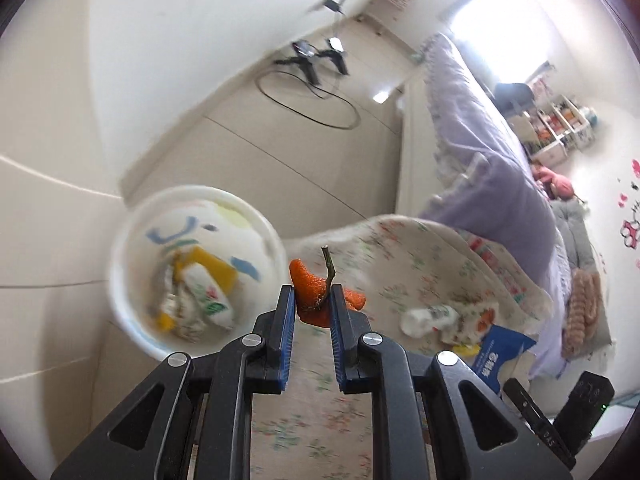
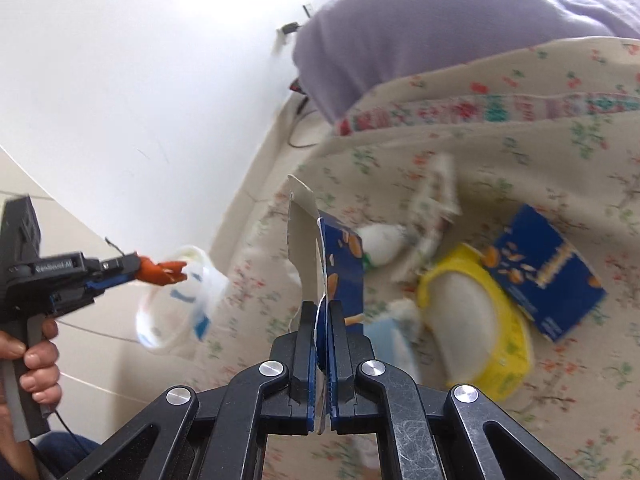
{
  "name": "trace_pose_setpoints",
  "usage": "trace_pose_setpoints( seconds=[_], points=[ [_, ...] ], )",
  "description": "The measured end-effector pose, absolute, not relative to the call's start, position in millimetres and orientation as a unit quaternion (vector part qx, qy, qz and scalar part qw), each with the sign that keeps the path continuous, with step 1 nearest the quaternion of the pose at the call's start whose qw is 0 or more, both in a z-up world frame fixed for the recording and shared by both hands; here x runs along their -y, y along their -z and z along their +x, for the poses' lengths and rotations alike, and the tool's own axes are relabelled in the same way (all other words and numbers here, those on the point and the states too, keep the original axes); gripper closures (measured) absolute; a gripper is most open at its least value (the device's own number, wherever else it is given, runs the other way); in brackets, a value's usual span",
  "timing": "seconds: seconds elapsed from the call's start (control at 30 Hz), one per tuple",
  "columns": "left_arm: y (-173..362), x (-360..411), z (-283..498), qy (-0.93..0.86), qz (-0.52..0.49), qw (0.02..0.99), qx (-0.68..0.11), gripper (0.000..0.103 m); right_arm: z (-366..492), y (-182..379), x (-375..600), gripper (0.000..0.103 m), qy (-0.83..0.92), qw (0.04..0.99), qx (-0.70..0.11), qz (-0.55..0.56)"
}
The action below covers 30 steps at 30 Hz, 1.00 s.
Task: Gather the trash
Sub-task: 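Carry the orange peel and blue carton to the bin and release both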
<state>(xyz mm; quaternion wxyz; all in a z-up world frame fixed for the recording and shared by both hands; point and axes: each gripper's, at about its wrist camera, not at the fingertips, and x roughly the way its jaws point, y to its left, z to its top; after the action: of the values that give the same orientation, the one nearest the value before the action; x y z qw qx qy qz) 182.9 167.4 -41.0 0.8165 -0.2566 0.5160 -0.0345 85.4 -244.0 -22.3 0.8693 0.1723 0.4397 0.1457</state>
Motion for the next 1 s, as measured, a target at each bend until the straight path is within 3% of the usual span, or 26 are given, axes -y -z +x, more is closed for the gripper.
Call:
trace_pose_setpoints(
  seconds=[0.57,0.83,0.87,0.97,1.0],
  points=[
    [65.9,-242.2,180.2,-0.055,-0.272,0.804,-0.526,0.085,153.4,58.0,48.9,0.098,-0.29,0.81,-0.475,0.184],
    [69.3,-251.5,181.9,-0.072,-0.267,0.803,-0.528,0.085,191.8,114.6,-41.2,0.095,-0.3,0.784,-0.513,0.179],
    [70.0,-251.2,182.3,-0.069,-0.269,0.802,-0.529,0.085,196.2,124.8,-49.5,0.094,-0.302,0.778,-0.522,0.176],
    [70.2,-245.1,184.8,-0.064,-0.26,0.804,-0.531,0.085,203.4,150.7,-60.6,0.075,-0.274,0.77,-0.559,0.142],
    [70.2,-242.8,185.2,-0.062,-0.259,0.804,-0.532,0.085,203.6,154.9,-57.7,0.074,-0.26,0.772,-0.563,0.139]
  ],
)
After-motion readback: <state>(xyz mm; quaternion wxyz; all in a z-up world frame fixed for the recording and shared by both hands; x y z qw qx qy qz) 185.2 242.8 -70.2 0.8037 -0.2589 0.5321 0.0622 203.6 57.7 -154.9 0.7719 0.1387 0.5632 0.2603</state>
